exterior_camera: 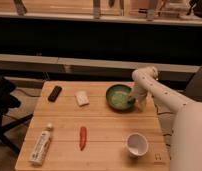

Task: Pick up the ceramic bowl

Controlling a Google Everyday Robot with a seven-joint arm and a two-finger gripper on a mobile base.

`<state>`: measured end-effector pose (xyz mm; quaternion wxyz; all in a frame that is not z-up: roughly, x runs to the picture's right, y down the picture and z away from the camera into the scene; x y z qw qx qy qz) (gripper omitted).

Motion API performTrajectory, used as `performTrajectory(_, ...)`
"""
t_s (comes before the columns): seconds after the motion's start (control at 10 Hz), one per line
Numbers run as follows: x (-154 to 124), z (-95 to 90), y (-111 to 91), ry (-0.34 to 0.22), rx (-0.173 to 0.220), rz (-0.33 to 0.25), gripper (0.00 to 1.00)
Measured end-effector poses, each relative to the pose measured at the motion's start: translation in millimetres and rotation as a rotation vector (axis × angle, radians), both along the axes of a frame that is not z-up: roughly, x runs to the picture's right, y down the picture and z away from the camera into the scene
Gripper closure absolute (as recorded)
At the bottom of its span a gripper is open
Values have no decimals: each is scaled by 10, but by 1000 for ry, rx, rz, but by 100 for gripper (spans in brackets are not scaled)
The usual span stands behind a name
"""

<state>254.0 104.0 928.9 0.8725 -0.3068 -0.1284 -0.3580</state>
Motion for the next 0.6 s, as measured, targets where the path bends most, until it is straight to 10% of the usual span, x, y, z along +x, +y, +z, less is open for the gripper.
performTrajectory(0.3,1,2,1,-1,3,-4,92)
performTrajectory(0.6,14,-47,-36,0,8,-12,96)
